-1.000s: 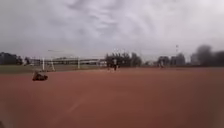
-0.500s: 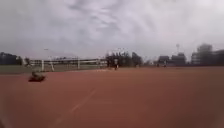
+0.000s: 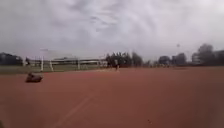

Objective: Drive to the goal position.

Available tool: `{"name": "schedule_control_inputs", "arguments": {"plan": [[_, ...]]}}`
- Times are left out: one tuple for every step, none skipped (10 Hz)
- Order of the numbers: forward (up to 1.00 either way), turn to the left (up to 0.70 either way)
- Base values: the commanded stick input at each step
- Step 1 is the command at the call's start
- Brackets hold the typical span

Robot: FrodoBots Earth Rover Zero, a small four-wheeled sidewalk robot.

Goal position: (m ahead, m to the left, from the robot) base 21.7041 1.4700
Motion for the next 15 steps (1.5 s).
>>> {"name": "schedule_control_inputs", "arguments": {"plan": [[0.46, 0.00], [0.46, 0.00], [0.46, 0.00], [0.46, -0.02], [0.46, -0.20], [0.46, -0.37], [0.46, -0.42], [0.46, -0.43], [0.46, -0.32], [0.46, -0.18], [0.46, 0.00], [0.46, 0.00], [0.46, 0.00], [0.46, 0.00], [0.46, 0.00]]}}
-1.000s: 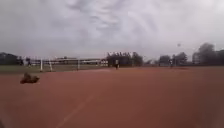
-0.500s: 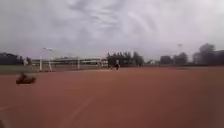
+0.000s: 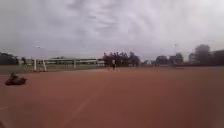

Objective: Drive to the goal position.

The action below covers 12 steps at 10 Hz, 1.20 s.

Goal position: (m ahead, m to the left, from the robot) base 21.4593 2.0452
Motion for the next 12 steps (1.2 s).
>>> {"name": "schedule_control_inputs", "arguments": {"plan": [[0.46, 0.00], [0.46, 0.00], [0.46, 0.00], [0.46, 0.00], [0.46, 0.00], [0.46, 0.00], [0.46, 0.00], [0.46, 0.00], [0.46, 0.00], [0.46, 0.00], [0.46, 0.00], [0.46, 0.00]]}}
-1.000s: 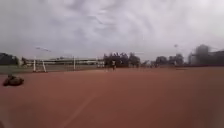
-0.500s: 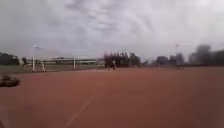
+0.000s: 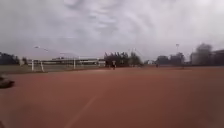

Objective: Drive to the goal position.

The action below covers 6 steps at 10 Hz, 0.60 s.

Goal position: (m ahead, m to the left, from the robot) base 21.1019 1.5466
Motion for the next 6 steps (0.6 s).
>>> {"name": "schedule_control_inputs", "arguments": {"plan": [[0.46, 0.00], [0.46, 0.00], [0.46, 0.00], [0.46, 0.00], [0.46, 0.00], [0.46, 0.00]]}}
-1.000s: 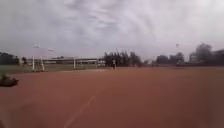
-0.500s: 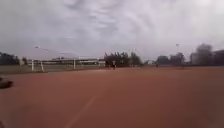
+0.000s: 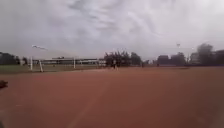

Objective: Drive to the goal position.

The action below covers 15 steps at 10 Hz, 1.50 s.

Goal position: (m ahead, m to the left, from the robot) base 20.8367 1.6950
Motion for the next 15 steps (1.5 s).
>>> {"name": "schedule_control_inputs", "arguments": {"plan": [[0.46, 0.00], [0.46, 0.00], [0.46, 0.00], [0.46, 0.00], [0.46, 0.00], [0.46, 0.00], [0.46, 0.00], [0.46, 0.00], [0.46, 0.00], [0.46, 0.00], [0.46, 0.00], [0.46, 0.00], [0.46, 0.00], [0.46, 0.00], [0.46, 0.00]]}}
